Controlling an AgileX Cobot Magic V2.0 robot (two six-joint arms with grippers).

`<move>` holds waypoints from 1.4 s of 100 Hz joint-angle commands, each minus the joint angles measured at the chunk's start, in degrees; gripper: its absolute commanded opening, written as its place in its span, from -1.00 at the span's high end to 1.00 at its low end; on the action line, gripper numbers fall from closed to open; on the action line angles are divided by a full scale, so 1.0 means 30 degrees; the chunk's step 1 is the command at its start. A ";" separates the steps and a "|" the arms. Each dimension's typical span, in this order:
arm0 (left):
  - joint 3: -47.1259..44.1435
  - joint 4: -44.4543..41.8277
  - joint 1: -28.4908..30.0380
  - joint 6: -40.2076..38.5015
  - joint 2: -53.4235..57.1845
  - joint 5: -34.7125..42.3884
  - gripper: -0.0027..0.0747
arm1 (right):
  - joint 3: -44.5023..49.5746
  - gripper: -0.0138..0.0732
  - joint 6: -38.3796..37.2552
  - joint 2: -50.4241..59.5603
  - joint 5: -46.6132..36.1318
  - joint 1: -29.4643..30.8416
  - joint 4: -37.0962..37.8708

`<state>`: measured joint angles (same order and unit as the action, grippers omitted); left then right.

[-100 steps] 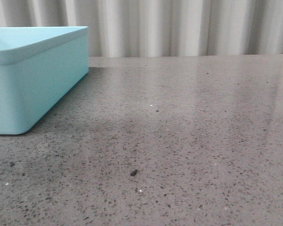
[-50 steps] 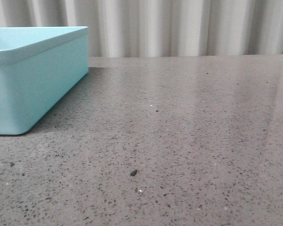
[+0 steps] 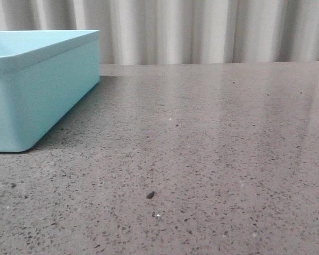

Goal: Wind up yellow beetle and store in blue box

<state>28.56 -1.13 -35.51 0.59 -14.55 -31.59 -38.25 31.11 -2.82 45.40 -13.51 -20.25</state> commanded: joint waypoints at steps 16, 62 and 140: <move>0.0508 0.0151 -0.0137 -0.0197 -0.0178 0.1639 0.99 | -0.0376 0.78 0.0116 -0.0343 -0.1462 -0.0024 -0.0252; -0.4352 -0.0154 0.2314 0.0161 0.2952 0.6076 0.99 | -0.0376 0.78 0.0116 -0.0343 -0.1462 -0.0024 -0.0252; -0.9997 0.2582 1.0227 -0.1898 0.5455 0.4635 0.99 | -0.0376 0.78 0.0116 -0.0343 -0.1414 -0.0024 -0.0252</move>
<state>0.06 4.73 -5.00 -4.22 0.25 -19.48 -38.25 31.11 -2.82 45.40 -13.51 -20.37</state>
